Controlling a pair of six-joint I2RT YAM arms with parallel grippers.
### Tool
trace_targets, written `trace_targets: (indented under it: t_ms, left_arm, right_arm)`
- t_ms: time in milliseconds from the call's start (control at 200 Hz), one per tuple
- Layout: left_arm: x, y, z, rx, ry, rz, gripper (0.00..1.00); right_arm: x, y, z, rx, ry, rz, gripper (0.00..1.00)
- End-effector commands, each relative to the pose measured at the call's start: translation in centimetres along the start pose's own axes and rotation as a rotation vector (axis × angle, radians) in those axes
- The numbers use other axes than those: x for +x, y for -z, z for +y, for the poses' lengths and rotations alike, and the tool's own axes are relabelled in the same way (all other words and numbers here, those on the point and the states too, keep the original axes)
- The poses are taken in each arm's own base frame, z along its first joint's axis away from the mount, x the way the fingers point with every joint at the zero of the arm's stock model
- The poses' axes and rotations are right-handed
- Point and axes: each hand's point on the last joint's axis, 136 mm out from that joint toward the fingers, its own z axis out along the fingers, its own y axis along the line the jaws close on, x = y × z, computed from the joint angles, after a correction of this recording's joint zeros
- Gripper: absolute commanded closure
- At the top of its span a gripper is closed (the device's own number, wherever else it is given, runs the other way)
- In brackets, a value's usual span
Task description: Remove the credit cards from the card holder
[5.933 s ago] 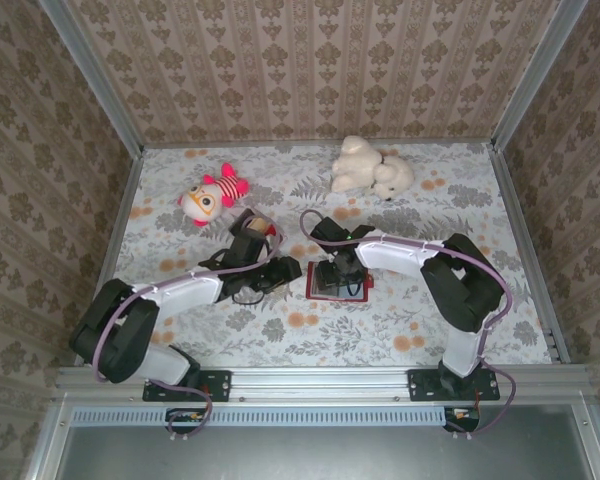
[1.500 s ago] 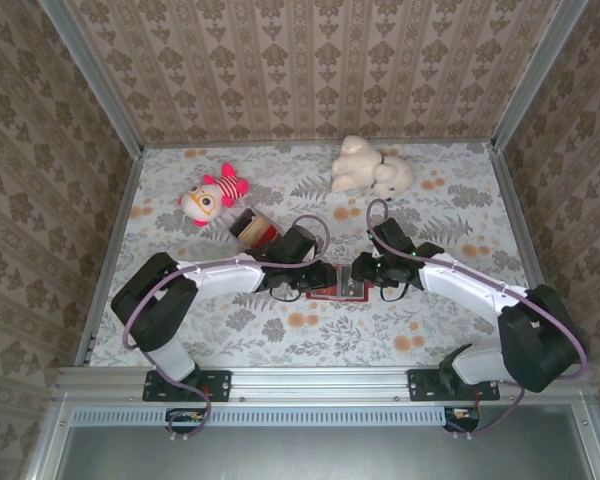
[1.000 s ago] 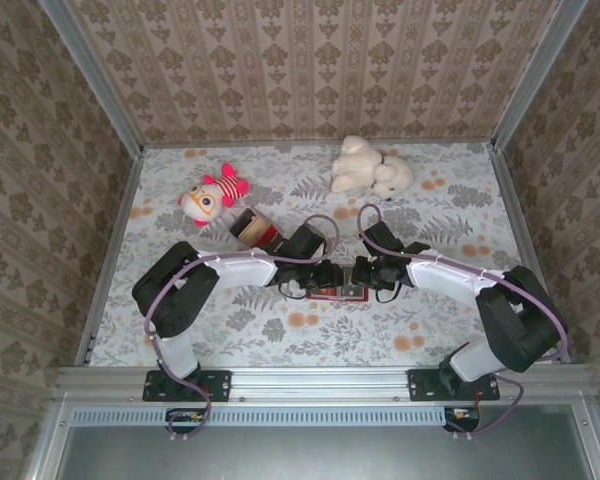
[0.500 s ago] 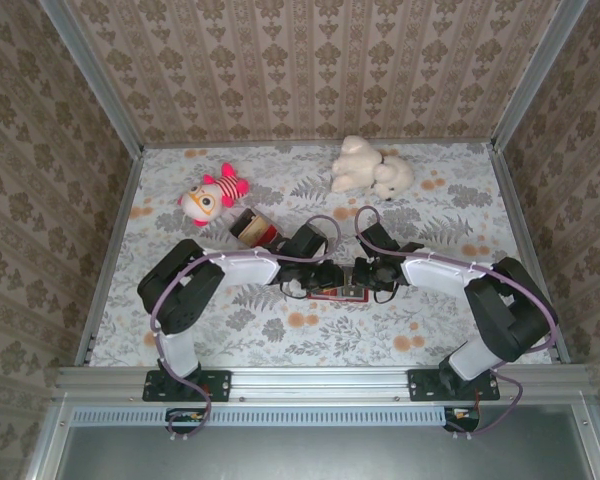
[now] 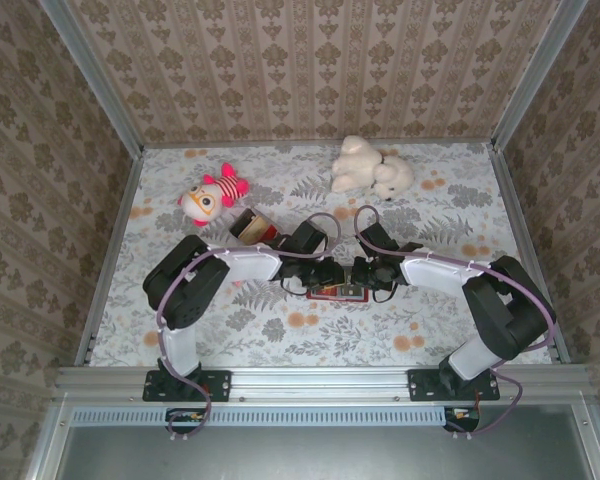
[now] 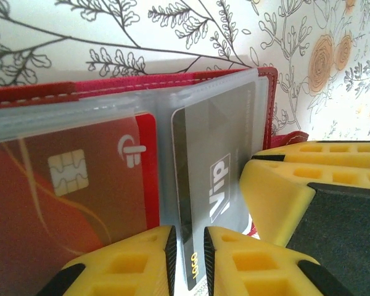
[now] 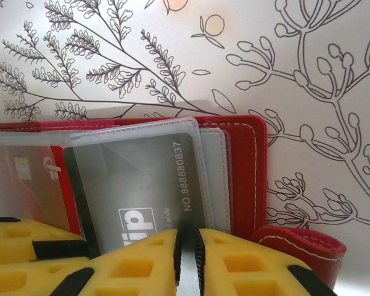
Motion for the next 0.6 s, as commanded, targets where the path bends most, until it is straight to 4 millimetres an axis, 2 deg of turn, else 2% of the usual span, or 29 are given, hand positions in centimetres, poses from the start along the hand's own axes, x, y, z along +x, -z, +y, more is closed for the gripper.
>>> trace_targets:
  t_ms: [0,155,335,595]
  left_arm:
    - [-0.35,-0.36,0.47,-0.008,-0.004,0.015,0.77]
    - [-0.4,-0.38,0.65,0.005,0.004,0.015,0.77]
    - [-0.31,-0.56,-0.02,0.052,-0.008,0.029,0.78]
    - [-0.37,-0.26,0.27,0.054,-0.011,0.022,0.82]
  right_arm:
    - [1.13,-0.89,-1.17,0.033,-0.01,0.037,0.82]
    - [1.23,-1.01,-1.01,0.023,-0.01,0.043,0.82]
    - [1.36,-1.28,-0.79,0.012,-0.011,0.054,0.82]
    - [1.51,-1.43,-0.95,0.018,-0.014,0.06,0.82]
